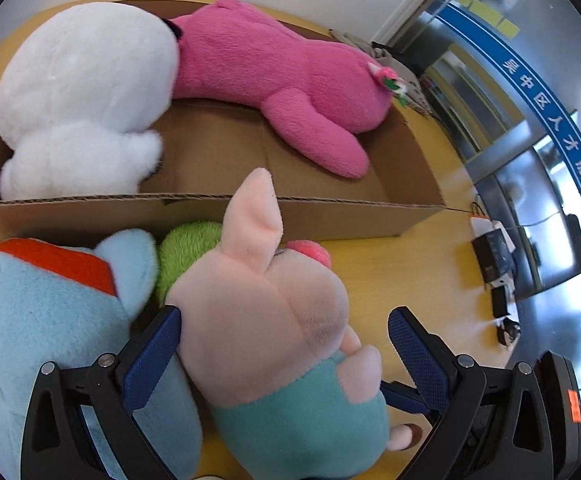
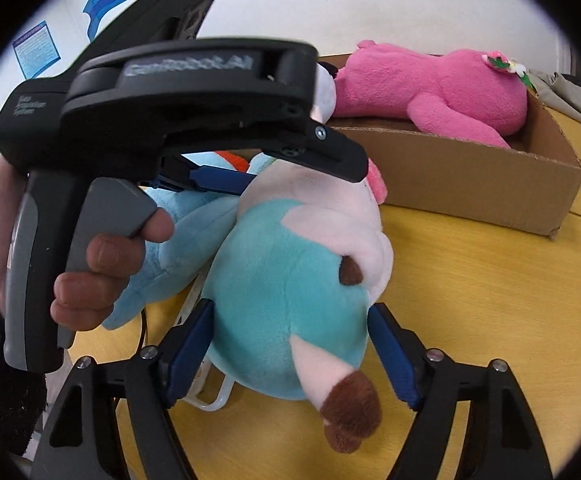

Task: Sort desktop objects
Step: 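Close the right tool on the pig's body while the left tool grips its head, then lift the pink pig with both tools and carry it over the box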

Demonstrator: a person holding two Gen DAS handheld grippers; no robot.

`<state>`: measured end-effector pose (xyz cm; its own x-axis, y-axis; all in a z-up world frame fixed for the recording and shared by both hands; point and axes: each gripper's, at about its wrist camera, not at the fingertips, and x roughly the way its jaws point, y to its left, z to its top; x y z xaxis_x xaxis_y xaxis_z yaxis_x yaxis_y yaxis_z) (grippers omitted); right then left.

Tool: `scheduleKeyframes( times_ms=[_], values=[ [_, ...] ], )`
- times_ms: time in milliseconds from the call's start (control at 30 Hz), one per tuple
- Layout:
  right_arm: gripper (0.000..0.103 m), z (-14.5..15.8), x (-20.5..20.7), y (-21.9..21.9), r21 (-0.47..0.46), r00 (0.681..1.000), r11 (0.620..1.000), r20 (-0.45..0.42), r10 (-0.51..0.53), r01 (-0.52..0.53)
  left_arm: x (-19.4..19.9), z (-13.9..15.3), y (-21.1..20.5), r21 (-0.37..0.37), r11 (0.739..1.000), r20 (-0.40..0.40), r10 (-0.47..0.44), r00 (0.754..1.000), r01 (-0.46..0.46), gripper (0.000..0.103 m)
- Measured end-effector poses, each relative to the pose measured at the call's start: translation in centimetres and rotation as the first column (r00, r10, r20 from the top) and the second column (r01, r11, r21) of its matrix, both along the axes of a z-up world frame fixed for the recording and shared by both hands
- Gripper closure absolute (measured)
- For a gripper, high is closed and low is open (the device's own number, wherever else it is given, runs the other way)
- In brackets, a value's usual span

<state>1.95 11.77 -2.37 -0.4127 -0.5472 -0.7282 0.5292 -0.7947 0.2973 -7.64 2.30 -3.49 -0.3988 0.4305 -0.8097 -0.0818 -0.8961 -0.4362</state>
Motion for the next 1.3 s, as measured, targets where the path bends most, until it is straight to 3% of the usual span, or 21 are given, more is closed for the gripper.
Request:
scheduleKeyframes(
  times_ms=[167, 300, 433, 600, 733, 867, 1000, 1300],
  values=[
    [0.026, 0.3, 0.4, 2.4, 0.015, 1.0, 0.999, -0.004, -0.031, 0.031, -0.3, -1.0, 1.1, 0.126, 0.991, 0.046, -0.043, 0.998, 0.037, 0.0],
    [0.024, 0.6, 0.5, 4.2, 0.023, 0.999, 0.999, 0.015, -0.05, 0.049, -1.3, -3.0, 2.1, 0.118, 0.993, 0.102, -0.04, 0.994, 0.027, 0.0],
    [0.021, 0.3, 0.3, 3.8, 0.03, 0.998, 0.999, 0.043, -0.036, 0.034, -2.1, -4.1, 3.1, 0.128, 0.991, 0.109, -0.053, 0.993, 0.039, 0.001],
    [0.021, -0.3, 0.1, 3.0, 0.035, 0.999, 0.999, 0.046, 0.001, -0.003, -2.1, -4.2, 3.5, 0.156, 0.986, 0.105, -0.07, 0.992, 0.053, 0.019],
    [0.031, 0.0, 0.3, 3.3, 0.003, 1.0, 1.0, 0.017, 0.021, -0.021, -1.6, -3.4, 3.1, 0.154, 0.987, 0.086, -0.064, 0.994, 0.05, 0.025],
    [0.033, 0.9, 0.6, 3.0, -0.03, 0.999, 0.998, -0.022, 0.049, -0.05, -0.6, -1.0, 2.5, 0.12, 0.992, 0.028, -0.042, 0.999, 0.038, 0.027],
    [0.033, 3.6, 0.6, 2.5, -0.077, 0.991, 0.993, -0.106, 0.077, -0.085, -0.2, 3.5, 1.7, 0.086, 0.996, -0.083, -0.026, 0.996, 0.033, 0.027],
    [0.033, 10.9, -3.0, 0.7, -0.104, 0.949, 0.986, -0.301, 0.092, -0.129, -3.8, 12.6, 0.2, 0.004, 0.999, -0.296, -0.038, 0.954, 0.041, 0.027]
  ],
)
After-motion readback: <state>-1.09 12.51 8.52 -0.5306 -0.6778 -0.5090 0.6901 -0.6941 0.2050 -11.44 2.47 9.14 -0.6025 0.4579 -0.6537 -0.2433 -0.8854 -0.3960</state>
